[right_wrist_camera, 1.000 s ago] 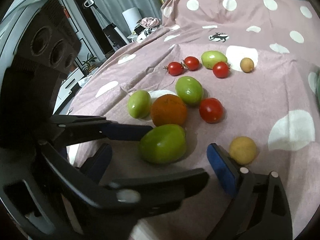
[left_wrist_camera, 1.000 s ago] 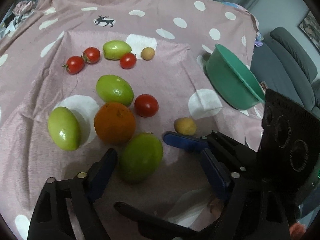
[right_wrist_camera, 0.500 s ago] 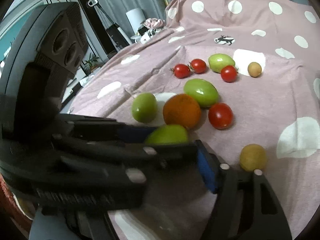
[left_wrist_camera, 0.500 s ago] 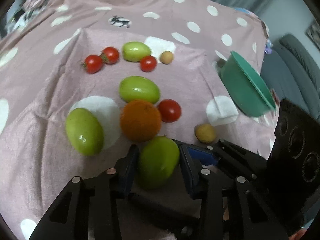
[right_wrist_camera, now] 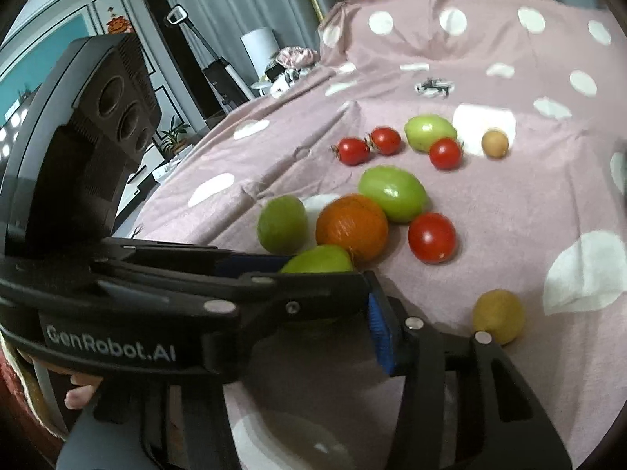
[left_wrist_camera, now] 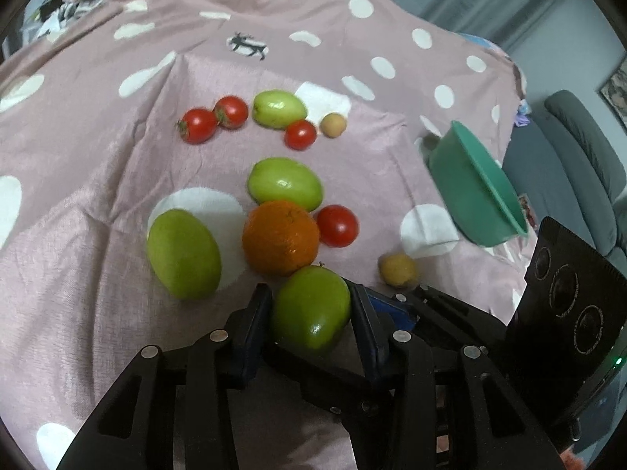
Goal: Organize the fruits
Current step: 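Carry the green plum into the teal bowl and open the left gripper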
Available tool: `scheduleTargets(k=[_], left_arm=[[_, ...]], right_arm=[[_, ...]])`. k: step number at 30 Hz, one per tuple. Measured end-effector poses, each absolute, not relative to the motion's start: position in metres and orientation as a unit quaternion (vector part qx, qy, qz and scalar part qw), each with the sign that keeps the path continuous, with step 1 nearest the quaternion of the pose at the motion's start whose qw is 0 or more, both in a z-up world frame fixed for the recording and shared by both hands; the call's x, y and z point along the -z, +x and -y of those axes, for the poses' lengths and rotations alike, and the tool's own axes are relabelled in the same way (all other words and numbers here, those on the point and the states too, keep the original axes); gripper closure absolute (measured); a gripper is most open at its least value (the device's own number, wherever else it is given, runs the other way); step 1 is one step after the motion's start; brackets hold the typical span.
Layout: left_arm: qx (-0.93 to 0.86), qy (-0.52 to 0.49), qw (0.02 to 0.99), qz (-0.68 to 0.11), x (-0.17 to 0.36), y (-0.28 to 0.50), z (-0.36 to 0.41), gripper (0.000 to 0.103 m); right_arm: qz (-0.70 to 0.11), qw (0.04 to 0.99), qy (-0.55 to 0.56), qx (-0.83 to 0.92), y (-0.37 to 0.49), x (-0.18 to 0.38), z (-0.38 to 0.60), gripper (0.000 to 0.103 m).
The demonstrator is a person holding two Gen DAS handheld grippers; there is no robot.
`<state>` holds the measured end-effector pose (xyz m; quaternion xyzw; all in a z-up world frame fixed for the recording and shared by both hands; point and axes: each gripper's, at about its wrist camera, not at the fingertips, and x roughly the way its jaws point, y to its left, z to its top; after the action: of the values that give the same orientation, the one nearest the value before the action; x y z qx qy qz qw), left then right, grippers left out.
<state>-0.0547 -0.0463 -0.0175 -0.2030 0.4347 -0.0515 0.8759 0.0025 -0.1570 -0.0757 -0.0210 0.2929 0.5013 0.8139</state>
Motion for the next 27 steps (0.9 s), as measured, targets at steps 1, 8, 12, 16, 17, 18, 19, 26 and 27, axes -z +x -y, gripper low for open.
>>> scheduleTargets(k=[1,8,12,16,17,18,19,26,27], left_arm=[[0.058,-0.211,0.876,-0.431,0.015,-0.056,0.045,0.062],[0.113,-0.245,0.874,-0.405,-0.016,-0.047,0.059,0.063],[0.111,-0.166,0.901,-0.385,-0.049,-0.026,0.103,0.062],[0.156,-0.168,0.897,-0.377,-0.076,0.015,0.146,0.063],[0.169,-0.157,0.899,-0.373,-0.082,0.027,0.162,0.063],[0.177,-0.143,0.902,-0.368,-0.086,0.034,0.177,0.063],[0.184,-0.122,0.906,-0.362,-0.09,0.044,0.196,0.062],[0.239,-0.099,0.895,-0.363,-0.079,0.105,0.29,0.062],[0.24,-0.104,0.892,-0.369,-0.074,0.111,0.295,0.062]], right_arm=[[-0.287,0.817,-0.023,-0.5,0.0,0.073,0.159,0.054],[-0.237,0.845,-0.026,-0.479,-0.006,0.04,0.188,0.054],[-0.212,0.864,-0.005,-0.456,0.007,0.019,0.221,0.054],[-0.178,0.892,0.028,-0.416,0.028,-0.005,0.27,0.054],[-0.17,0.898,0.041,-0.404,0.035,-0.009,0.285,0.054],[-0.164,0.905,0.053,-0.39,0.042,-0.014,0.3,0.054],[-0.159,0.911,0.064,-0.374,0.05,-0.017,0.315,0.054],[-0.168,0.945,0.114,-0.257,0.092,-0.012,0.401,0.054],[-0.176,0.944,0.124,-0.252,0.098,-0.008,0.407,0.054]])
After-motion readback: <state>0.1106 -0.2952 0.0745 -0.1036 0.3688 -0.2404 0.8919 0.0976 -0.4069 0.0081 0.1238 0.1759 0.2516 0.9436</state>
